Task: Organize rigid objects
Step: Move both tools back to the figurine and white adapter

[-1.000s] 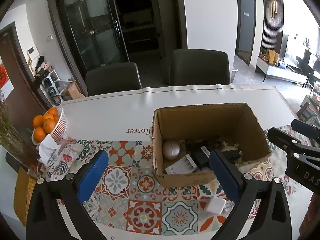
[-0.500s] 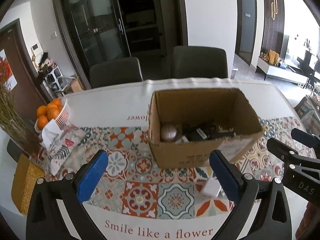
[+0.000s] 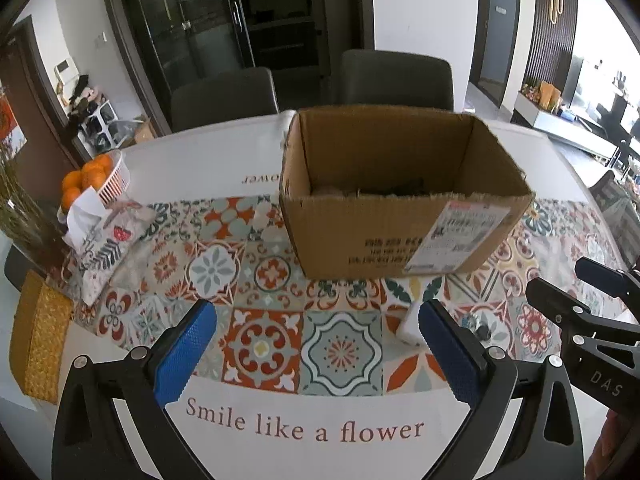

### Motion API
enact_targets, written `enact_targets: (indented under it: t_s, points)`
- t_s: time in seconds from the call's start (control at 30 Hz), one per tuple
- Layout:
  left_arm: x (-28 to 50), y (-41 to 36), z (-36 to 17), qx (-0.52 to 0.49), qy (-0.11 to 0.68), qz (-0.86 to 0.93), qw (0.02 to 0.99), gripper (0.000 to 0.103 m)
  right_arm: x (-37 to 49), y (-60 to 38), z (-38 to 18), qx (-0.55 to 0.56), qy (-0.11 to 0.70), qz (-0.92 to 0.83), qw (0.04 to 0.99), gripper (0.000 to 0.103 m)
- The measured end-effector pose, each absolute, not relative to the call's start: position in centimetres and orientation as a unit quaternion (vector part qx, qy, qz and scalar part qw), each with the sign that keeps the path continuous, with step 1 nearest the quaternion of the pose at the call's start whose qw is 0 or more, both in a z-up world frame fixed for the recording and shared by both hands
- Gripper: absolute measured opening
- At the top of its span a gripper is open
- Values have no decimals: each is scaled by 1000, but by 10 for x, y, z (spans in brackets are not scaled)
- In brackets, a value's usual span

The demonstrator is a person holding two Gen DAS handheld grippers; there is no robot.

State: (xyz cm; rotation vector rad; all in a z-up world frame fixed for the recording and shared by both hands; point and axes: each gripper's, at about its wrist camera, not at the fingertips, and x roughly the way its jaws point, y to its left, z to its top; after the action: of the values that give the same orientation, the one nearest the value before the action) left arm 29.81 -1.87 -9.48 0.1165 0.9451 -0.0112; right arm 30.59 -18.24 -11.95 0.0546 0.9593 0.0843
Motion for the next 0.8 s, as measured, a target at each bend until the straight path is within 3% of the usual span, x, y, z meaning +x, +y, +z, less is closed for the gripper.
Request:
enact_targets:
  t_s: [0.8]
  points:
    - [297, -9, -174, 50, 529, 9, 847, 103, 320, -167, -206, 1, 553, 84, 829, 74]
